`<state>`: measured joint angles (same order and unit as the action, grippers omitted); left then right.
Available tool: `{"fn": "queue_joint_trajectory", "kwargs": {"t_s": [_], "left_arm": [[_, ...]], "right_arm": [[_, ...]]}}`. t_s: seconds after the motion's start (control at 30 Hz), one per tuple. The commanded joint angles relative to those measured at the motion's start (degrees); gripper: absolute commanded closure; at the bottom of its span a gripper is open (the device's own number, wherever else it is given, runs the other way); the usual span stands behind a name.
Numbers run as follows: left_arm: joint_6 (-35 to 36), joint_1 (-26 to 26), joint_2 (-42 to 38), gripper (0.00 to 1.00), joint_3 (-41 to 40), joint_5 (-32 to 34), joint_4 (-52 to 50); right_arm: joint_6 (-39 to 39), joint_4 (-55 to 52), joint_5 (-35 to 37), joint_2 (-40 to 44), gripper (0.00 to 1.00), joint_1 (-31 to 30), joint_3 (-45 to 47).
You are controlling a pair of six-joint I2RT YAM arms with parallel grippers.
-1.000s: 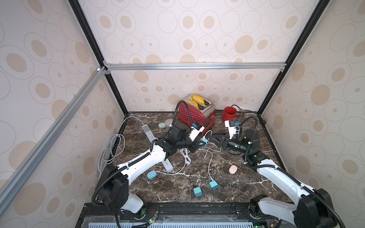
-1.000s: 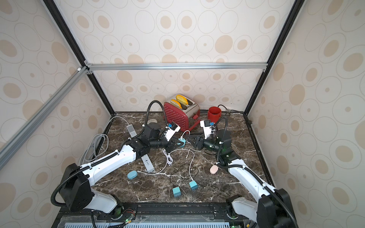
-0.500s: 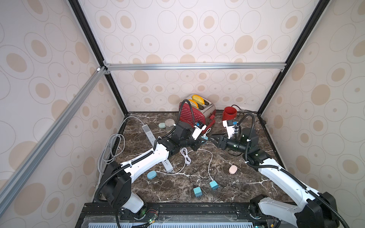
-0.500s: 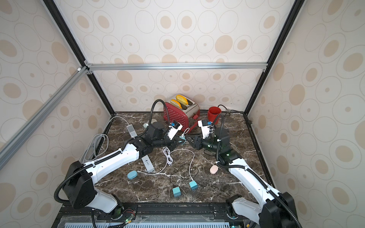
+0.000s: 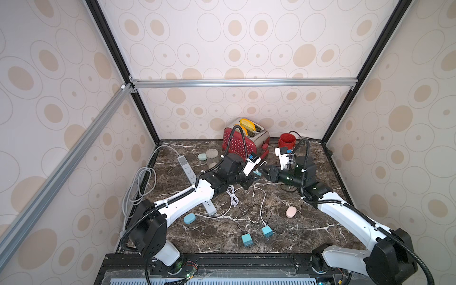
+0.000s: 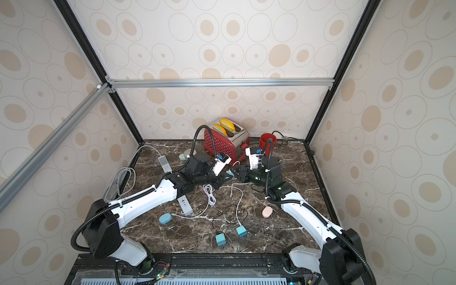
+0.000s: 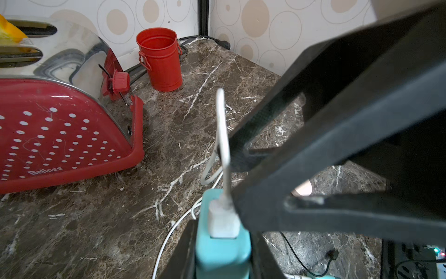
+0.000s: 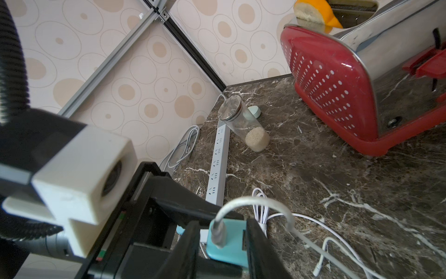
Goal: Charge the bluetooth headset
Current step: Pick up the plug from the center of the board.
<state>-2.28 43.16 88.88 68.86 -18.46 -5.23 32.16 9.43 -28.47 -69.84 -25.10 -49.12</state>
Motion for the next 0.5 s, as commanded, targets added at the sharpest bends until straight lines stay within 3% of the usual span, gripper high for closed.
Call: {"fn": "queue_joint_trajectory", "kwargs": {"t_s": [0.0, 0.33, 0.47], "left_arm": [[1.4, 0.5, 0.7, 0.97, 3.0, 0.6, 0.4], [1.5, 0.9, 0.8, 0.92, 3.3, 1.4, 0.4], [1.3, 1.0, 0.9, 0.79, 3.2, 1.4, 0.6]], "right_arm": [[1.1, 1.0, 0.5, -1.1, 0.66, -1.0, -1.3], [1.1, 1.0, 2.2, -2.9, 0.84, -1.5, -1.7], [0.3, 2.1, 2.2, -3.4, 0.91, -1.4, -1.6]]}}
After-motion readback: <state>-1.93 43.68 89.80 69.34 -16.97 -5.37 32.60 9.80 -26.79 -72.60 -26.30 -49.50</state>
